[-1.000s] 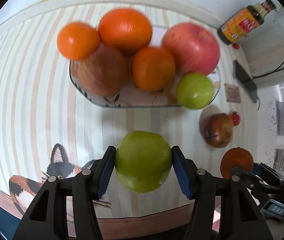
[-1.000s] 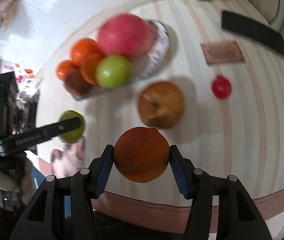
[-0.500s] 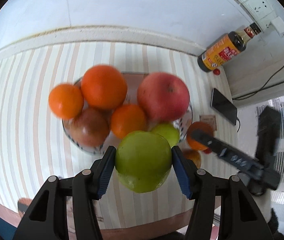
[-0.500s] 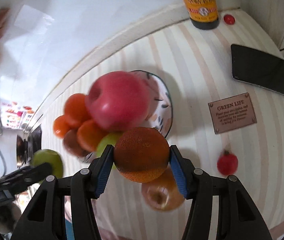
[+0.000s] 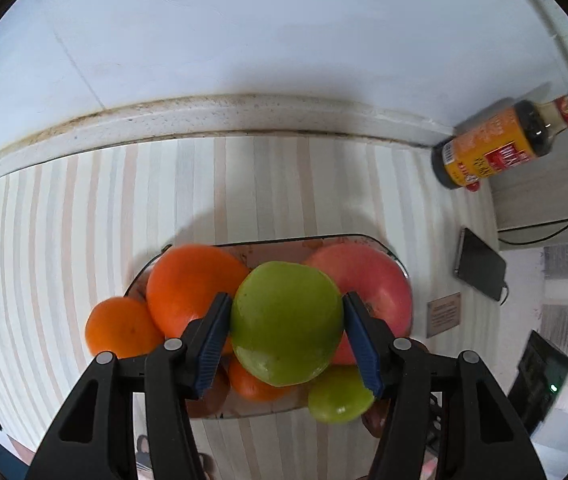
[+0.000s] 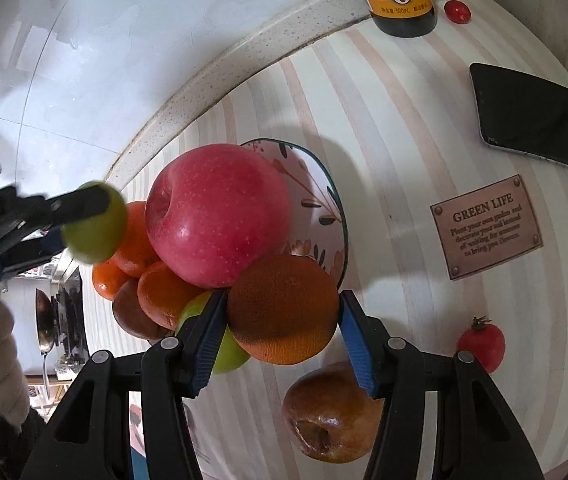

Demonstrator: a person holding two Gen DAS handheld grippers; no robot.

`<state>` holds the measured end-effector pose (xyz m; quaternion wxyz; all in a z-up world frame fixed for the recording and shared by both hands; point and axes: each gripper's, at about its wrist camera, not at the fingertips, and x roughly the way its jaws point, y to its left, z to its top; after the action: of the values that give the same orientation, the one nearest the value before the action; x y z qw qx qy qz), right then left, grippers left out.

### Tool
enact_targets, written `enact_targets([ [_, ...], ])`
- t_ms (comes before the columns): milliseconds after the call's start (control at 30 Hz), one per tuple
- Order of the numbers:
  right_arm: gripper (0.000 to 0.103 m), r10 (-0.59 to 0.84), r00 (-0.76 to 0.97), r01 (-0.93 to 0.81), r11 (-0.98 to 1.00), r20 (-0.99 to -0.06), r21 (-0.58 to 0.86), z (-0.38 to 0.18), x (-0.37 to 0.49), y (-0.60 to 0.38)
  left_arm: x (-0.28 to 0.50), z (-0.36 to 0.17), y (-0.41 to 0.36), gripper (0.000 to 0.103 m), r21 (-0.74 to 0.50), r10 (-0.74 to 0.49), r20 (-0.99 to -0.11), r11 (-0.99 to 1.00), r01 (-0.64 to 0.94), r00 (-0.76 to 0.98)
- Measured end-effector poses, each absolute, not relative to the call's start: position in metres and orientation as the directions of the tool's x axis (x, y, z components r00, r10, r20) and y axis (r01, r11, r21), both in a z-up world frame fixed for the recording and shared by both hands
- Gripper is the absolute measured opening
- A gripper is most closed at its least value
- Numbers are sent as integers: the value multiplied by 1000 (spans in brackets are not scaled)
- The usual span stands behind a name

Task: Organize fruits
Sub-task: 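Carry the green apple with the left tool while the right tool carries the tangerine onto the plate, then open the right tool while the left tool opens, releasing both fruits on the plate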

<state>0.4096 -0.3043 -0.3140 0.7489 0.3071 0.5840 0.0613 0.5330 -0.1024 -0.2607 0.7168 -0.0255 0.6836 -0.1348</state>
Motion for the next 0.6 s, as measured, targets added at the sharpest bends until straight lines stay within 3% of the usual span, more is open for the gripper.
enact_targets([
  [233,60,461,303,280,794,-834,540,-317,413,-308,528,-266,-106,54,-212,-219,-975,965,158,28],
  [600,83,452,297,304,790,-841,532,-315,417,-314,523,-266,-112,56,-174,-179,-984,969,175,11],
])
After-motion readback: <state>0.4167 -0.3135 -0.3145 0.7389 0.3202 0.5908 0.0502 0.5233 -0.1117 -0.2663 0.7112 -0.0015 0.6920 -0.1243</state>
